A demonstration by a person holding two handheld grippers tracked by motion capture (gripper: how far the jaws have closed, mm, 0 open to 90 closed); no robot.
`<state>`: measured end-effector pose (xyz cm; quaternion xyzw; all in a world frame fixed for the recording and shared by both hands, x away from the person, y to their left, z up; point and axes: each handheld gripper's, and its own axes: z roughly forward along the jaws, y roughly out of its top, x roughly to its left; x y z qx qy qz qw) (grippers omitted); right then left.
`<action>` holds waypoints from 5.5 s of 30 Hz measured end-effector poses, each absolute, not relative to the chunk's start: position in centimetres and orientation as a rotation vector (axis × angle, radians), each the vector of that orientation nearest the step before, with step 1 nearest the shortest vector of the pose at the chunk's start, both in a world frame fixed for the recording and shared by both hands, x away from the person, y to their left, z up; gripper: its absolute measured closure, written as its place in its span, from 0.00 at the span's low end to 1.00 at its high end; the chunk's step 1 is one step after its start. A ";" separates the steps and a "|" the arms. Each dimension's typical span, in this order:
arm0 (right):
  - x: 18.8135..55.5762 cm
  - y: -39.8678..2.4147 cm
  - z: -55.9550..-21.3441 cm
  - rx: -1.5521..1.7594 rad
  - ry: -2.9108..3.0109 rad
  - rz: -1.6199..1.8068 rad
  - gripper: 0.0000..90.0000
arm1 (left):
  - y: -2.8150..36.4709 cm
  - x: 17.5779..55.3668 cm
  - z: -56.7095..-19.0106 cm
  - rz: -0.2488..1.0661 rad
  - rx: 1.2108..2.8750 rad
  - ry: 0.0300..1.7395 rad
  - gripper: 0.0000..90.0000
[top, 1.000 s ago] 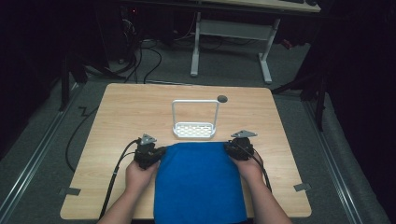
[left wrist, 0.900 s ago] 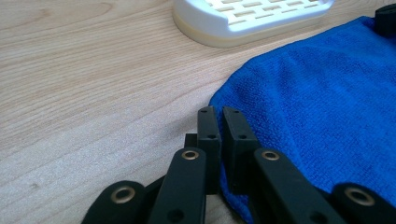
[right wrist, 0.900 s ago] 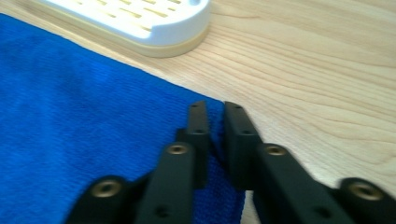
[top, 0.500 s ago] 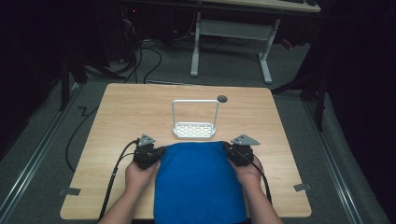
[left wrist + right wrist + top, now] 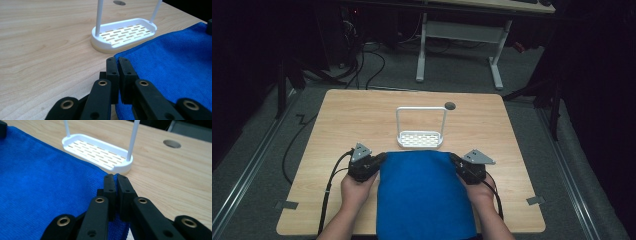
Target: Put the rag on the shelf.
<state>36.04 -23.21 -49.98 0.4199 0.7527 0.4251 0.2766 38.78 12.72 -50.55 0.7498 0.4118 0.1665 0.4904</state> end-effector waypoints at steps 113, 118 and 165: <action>48.3 -24.8 -31.8 1.021 1.614 1.349 0.98 | 11.7 52.1 -32.0 0.844 1.590 0.847 0.98; 50.4 -24.2 -32.4 1.041 1.649 1.299 0.98 | 11.9 54.0 -33.5 0.815 1.623 0.905 0.98; 49.6 -22.9 -47.1 1.216 1.955 1.142 0.97 | 11.7 51.9 -49.8 0.376 1.806 1.071 0.98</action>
